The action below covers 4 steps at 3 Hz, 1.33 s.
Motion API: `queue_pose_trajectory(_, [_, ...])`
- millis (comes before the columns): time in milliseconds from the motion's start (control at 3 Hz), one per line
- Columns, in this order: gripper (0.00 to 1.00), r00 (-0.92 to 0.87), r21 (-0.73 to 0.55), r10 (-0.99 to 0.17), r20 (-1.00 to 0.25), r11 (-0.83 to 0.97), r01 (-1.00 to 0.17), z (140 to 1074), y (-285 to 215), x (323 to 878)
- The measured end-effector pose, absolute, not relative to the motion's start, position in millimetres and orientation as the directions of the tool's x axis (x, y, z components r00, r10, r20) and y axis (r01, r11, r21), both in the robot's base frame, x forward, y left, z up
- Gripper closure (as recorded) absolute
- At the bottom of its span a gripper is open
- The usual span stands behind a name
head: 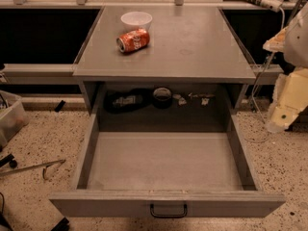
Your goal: Close top drawer
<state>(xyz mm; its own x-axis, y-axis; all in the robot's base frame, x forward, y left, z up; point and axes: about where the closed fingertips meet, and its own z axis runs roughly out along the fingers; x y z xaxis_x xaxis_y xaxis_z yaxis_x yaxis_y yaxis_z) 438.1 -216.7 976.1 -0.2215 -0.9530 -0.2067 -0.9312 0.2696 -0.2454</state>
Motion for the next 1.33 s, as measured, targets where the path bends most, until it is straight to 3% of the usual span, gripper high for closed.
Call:
queue_pose_trajectory(667, [0.00, -0.253, -0.221, -0.932, -0.261, 0.313, -0.924, 967.7, -212.6, 435.5])
queue_pose_trajectory(1333, [0.00, -0.315, -0.088, -0.860, -0.401, 0.378, -0.921, 894.7, -203.7, 391.6])
